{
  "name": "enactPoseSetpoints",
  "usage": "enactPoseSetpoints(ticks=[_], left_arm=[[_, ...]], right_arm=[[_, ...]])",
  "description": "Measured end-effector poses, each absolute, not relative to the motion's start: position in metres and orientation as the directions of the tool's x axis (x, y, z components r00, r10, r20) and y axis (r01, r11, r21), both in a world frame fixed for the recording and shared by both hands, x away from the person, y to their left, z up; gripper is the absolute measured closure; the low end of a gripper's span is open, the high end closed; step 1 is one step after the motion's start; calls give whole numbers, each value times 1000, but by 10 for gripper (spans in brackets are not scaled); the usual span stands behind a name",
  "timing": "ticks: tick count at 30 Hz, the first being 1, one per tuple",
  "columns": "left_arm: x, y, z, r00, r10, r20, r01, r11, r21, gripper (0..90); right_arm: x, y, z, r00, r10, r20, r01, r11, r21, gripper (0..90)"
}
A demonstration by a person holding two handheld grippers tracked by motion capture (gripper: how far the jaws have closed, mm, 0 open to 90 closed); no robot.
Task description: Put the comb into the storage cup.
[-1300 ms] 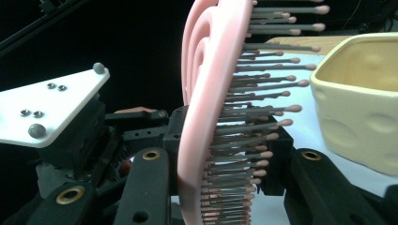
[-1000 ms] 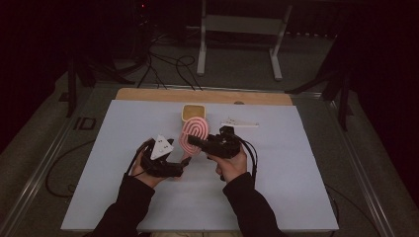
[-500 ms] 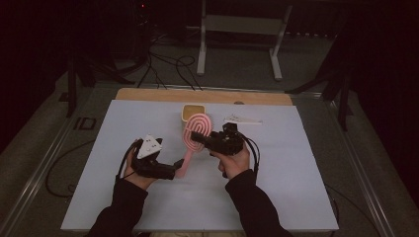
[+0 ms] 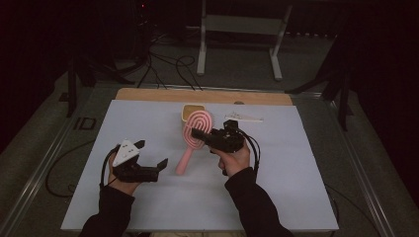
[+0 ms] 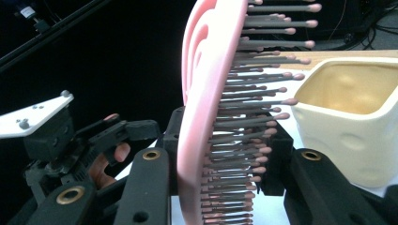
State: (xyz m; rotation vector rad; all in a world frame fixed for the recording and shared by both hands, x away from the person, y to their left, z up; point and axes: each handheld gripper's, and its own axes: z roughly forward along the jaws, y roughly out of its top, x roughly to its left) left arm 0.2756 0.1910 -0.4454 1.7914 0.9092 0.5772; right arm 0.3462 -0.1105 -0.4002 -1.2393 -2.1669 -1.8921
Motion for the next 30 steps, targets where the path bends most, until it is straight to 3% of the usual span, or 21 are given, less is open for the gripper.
enactPoseSetpoints(ticks=[9, 30], left_arm=[[255, 221, -467, 550, 833, -57, 340, -161, 927, 4], [245, 233, -477, 537, 842, -48, 328, -156, 932, 4]], right_arm=[[349, -114, -395, -685, 548, 480, 547, -49, 836, 636], [357, -117, -387, -662, 550, 509, 551, -103, 828, 636]])
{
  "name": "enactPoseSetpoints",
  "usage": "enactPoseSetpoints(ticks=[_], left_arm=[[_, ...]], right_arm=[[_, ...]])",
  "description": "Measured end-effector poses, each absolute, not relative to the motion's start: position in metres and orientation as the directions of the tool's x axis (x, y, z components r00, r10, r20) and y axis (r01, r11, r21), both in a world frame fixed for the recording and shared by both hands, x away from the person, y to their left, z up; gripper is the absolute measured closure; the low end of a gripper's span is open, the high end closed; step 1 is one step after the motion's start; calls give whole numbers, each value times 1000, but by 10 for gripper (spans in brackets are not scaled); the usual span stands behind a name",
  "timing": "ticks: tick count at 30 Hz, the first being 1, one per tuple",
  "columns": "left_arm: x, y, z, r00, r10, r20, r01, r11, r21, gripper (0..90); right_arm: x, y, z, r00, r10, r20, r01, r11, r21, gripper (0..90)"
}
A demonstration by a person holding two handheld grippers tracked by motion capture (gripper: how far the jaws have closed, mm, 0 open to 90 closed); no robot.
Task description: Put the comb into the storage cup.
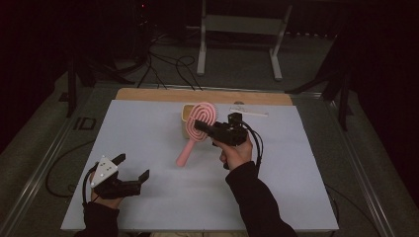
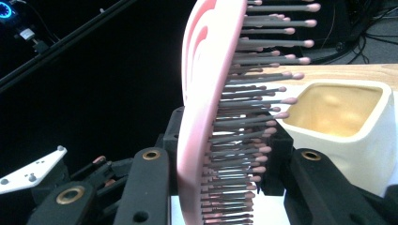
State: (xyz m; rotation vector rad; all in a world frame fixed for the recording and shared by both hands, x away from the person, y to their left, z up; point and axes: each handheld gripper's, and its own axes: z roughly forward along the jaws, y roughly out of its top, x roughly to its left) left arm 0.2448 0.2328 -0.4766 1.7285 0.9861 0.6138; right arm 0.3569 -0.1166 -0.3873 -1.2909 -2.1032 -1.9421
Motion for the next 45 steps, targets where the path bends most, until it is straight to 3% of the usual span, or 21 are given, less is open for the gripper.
enactPoseSetpoints(ticks=[45], left_arm=[[242, 229, -488, 539, 842, -32, 335, -179, 925, 4]], right_arm=[[381, -126, -359, -624, 611, 487, 513, -150, 845, 635]])
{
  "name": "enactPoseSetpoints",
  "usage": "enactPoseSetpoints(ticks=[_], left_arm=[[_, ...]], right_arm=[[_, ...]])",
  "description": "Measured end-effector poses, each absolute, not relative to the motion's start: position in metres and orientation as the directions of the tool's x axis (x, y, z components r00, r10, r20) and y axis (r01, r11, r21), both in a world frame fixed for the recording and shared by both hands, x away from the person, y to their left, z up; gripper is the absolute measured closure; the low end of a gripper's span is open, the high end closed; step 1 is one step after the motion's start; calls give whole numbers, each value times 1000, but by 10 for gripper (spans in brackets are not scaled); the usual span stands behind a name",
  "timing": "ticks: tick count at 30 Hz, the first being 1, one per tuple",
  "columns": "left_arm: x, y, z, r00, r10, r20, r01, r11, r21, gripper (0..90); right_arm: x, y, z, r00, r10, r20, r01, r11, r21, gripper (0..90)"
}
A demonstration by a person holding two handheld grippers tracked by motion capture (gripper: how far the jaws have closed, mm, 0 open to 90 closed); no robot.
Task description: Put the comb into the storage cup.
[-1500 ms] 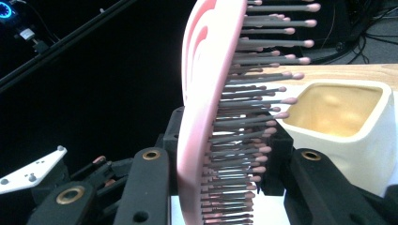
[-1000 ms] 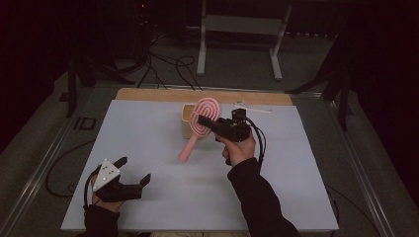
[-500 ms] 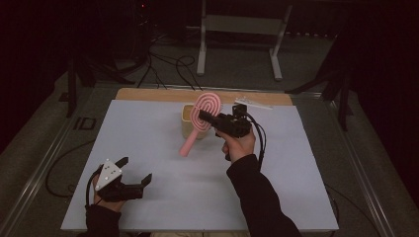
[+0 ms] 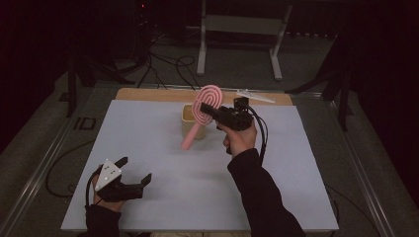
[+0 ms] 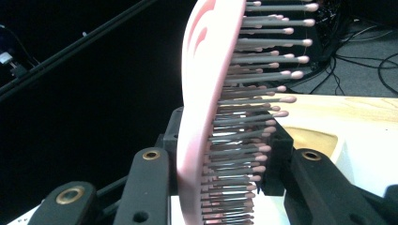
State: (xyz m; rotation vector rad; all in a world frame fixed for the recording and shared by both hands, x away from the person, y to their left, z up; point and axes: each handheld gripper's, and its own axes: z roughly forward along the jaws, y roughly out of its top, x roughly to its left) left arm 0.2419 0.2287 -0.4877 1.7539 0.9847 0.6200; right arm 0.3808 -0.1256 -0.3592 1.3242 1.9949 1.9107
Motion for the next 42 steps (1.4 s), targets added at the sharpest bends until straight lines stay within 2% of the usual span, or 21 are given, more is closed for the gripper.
enactPoseSetpoints(ticks=[42], left_arm=[[242, 229, -489, 531, 847, -35, 339, -175, 924, 5]], right_arm=[[407, -135, -342, -600, 617, 509, 510, -195, 837, 636]])
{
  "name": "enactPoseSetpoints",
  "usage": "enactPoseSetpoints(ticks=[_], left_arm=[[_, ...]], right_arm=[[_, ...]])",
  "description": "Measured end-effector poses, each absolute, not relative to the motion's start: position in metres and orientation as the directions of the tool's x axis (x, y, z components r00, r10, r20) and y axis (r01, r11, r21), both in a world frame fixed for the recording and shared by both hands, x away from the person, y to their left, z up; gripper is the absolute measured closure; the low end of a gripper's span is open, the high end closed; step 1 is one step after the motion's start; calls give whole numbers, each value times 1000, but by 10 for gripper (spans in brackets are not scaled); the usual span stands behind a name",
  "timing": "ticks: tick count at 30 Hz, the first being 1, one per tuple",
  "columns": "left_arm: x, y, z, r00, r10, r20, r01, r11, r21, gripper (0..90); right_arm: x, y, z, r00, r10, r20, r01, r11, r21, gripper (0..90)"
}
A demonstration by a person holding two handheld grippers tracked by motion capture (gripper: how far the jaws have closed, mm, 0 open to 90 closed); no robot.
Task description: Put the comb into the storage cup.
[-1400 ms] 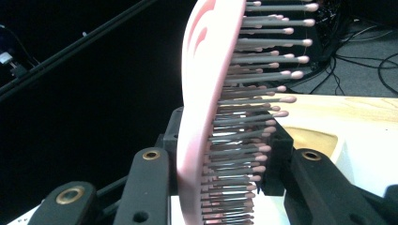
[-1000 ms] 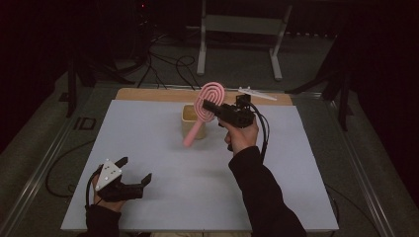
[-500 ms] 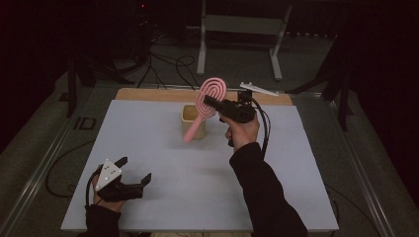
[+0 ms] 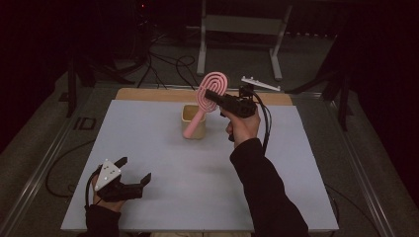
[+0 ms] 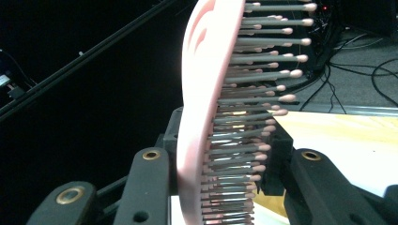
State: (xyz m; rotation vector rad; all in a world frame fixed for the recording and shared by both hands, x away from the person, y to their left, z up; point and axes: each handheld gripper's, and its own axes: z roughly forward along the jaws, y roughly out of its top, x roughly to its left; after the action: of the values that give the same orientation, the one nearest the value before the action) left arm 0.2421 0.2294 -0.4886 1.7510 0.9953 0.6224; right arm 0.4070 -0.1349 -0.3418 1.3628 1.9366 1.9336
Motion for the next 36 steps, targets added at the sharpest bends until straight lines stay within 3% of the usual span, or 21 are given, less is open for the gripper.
enactPoseSetpoints(ticks=[36], left_arm=[[242, 229, -489, 532, 847, -29, 338, -181, 924, 6]], right_arm=[[428, -145, -334, -547, 642, 537, 518, -244, 820, 637]])
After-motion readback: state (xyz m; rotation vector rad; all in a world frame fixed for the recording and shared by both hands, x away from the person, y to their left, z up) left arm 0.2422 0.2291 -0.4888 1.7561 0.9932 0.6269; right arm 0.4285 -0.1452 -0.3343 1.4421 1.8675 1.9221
